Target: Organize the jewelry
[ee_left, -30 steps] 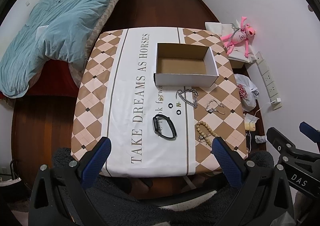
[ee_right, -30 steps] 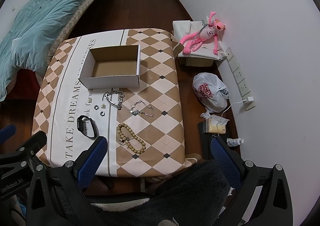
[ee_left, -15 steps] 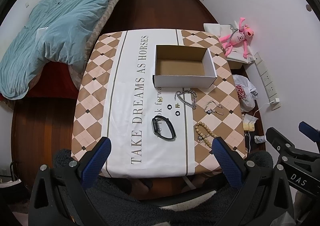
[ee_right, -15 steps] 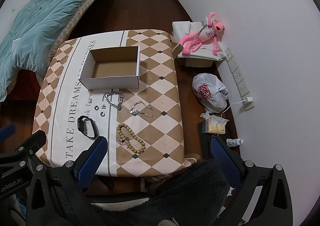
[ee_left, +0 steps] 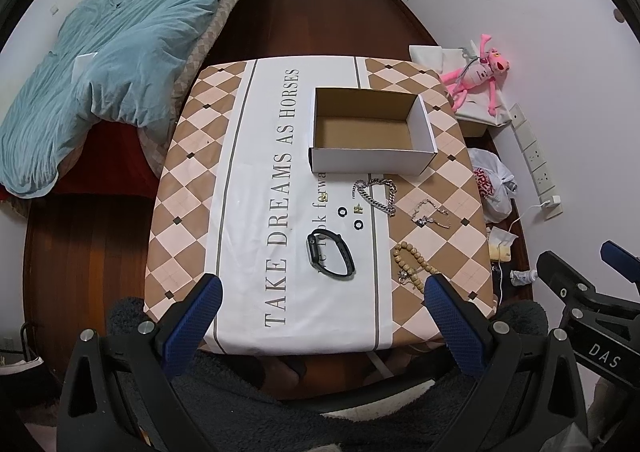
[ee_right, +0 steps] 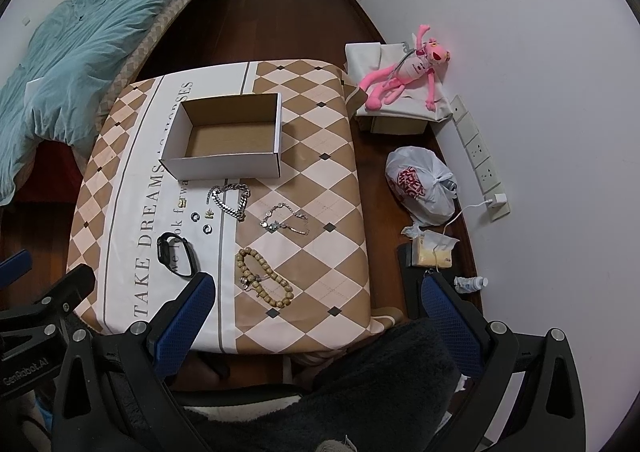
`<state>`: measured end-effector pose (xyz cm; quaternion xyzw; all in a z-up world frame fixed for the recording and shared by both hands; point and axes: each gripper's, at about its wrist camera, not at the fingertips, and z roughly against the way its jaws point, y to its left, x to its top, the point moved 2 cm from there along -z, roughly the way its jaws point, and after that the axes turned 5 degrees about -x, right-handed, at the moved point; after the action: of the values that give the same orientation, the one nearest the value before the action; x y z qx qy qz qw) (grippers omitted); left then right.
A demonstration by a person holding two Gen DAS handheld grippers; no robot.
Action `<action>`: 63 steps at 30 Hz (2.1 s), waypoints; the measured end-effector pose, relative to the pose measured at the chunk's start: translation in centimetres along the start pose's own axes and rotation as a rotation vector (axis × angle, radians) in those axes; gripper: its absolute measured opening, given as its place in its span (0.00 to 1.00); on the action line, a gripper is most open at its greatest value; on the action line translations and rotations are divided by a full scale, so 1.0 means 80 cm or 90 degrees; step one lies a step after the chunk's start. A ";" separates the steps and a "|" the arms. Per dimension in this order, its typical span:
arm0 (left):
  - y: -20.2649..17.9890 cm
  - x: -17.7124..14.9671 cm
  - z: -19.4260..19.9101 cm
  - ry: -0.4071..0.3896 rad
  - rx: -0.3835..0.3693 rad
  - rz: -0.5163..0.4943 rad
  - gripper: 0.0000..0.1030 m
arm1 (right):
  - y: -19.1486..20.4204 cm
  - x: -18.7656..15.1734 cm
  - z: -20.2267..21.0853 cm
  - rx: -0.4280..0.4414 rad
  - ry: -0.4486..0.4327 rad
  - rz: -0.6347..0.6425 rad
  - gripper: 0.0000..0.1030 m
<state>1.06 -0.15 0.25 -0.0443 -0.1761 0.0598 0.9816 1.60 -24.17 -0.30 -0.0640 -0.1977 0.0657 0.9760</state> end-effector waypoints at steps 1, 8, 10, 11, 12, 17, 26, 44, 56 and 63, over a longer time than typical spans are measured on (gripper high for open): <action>0.000 0.000 0.000 0.000 -0.001 0.000 1.00 | 0.000 0.000 0.000 0.001 0.001 -0.001 1.00; 0.001 -0.001 -0.002 0.000 -0.002 0.000 1.00 | 0.000 0.001 0.002 0.000 -0.001 -0.001 1.00; 0.001 -0.001 -0.002 -0.002 -0.003 0.000 1.00 | -0.001 0.001 0.002 0.001 -0.001 -0.001 1.00; 0.001 0.000 -0.001 -0.003 -0.003 -0.001 1.00 | -0.001 0.000 0.002 -0.001 -0.001 -0.001 1.00; 0.001 0.000 -0.001 -0.004 -0.005 -0.001 1.00 | -0.001 0.001 0.002 -0.001 -0.002 -0.001 1.00; -0.001 0.002 0.000 -0.009 -0.001 0.000 1.00 | 0.001 0.003 0.005 0.001 -0.006 -0.002 1.00; 0.008 0.018 -0.034 -0.042 0.028 -0.013 1.00 | 0.006 0.008 -0.016 -0.016 0.002 -0.006 1.00; 0.055 -0.022 -0.202 0.070 0.070 0.065 1.00 | 0.048 -0.053 -0.268 0.005 0.196 0.024 0.63; 0.057 -0.034 -0.249 0.094 0.015 0.080 0.73 | 0.055 -0.049 -0.272 0.055 0.162 0.011 0.42; 0.052 -0.047 -0.251 0.055 0.017 0.040 0.23 | 0.073 -0.053 -0.262 0.054 0.132 0.039 0.09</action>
<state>4.15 2.14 -20.21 -0.0396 -0.1312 0.0912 0.9864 5.35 -21.15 -21.92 -0.0355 -0.0905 0.0971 0.9905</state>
